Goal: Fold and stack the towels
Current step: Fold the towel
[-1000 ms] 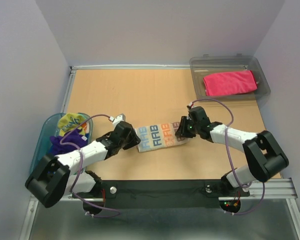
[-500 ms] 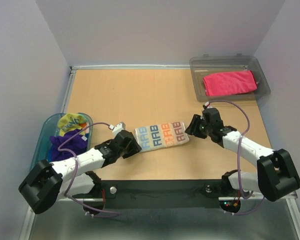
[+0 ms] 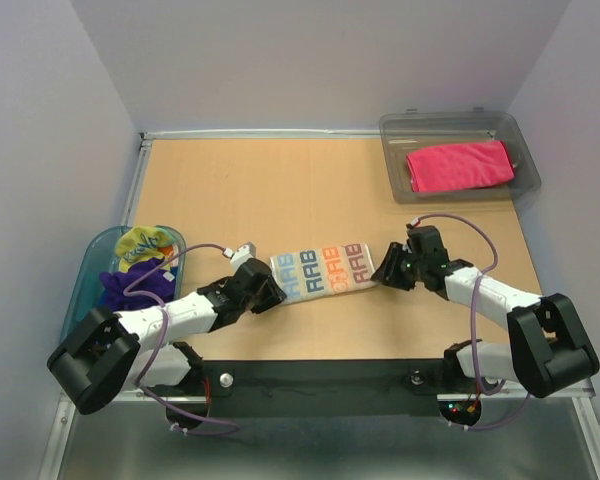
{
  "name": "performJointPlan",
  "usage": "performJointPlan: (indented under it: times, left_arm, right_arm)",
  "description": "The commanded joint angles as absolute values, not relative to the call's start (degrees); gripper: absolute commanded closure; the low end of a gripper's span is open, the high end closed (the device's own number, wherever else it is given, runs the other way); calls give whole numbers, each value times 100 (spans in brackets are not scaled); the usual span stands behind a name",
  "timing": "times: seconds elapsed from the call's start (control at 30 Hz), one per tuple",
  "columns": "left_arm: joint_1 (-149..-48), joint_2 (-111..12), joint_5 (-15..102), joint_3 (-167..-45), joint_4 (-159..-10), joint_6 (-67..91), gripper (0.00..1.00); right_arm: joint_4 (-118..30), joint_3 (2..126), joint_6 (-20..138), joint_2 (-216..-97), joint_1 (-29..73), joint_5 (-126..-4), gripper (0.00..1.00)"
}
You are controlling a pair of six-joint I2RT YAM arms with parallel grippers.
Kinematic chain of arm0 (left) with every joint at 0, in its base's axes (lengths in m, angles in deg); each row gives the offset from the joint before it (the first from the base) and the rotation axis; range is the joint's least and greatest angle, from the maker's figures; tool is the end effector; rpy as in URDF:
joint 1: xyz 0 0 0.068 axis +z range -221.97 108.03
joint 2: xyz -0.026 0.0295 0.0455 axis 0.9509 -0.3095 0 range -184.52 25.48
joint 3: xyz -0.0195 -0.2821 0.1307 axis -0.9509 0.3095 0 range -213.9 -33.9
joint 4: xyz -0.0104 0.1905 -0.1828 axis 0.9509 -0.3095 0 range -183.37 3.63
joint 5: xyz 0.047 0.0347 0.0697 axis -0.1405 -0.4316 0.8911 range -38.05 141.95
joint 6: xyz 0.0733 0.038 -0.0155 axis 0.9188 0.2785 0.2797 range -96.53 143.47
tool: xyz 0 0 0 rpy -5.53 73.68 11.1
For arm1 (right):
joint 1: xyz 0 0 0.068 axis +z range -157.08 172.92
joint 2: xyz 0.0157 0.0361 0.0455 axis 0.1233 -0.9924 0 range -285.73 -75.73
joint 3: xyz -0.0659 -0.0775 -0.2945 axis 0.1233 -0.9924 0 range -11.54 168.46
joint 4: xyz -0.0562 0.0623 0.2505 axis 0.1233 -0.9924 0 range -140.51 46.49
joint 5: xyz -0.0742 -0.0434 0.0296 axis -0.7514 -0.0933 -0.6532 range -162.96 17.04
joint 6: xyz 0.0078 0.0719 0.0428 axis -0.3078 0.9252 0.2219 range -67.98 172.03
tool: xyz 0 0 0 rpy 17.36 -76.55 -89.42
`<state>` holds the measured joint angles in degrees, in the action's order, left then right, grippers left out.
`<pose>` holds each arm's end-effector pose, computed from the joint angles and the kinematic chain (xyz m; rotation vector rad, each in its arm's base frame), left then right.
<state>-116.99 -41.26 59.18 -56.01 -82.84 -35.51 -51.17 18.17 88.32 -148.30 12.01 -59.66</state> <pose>0.1687 -0.1557 0.1645 -0.3620 2.3859 -0.7705 0.2252 0.0958 0.1663 0.2758 2.5375 0.6887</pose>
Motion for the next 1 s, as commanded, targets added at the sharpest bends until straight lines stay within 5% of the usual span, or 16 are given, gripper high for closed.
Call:
performJointPlan:
  times: [0.0,0.23,0.37,0.63,0.87,0.97]
  left_arm:
    - [-11759,-4105,5846,-5526,-8435,-3576,57]
    - [-11759,-4140,5811,-5482,-8470,-3629,53]
    - [-11785,-4237,5749,-5543,-8628,-3594,53]
    - [-11820,-4202,5775,-5526,-8910,-3655,54]
    - [-11829,-4237,5766,-5605,-9024,-3655,76]
    - [-11829,-4202,5793,-5675,-9147,-3638,96]
  right_arm:
    - [-4764,1658,8973,-14824,1164,-5740,57]
    - [-4430,1483,9096,-14867,1164,-5538,73]
    - [-4404,1482,9105,-14850,1164,-5512,94]
    - [-4404,1473,9114,-14859,1164,-5512,99]
    - [-4404,1473,9122,-14815,1164,-5511,99]
    - [-4404,1491,9140,-14797,1164,-5511,99]
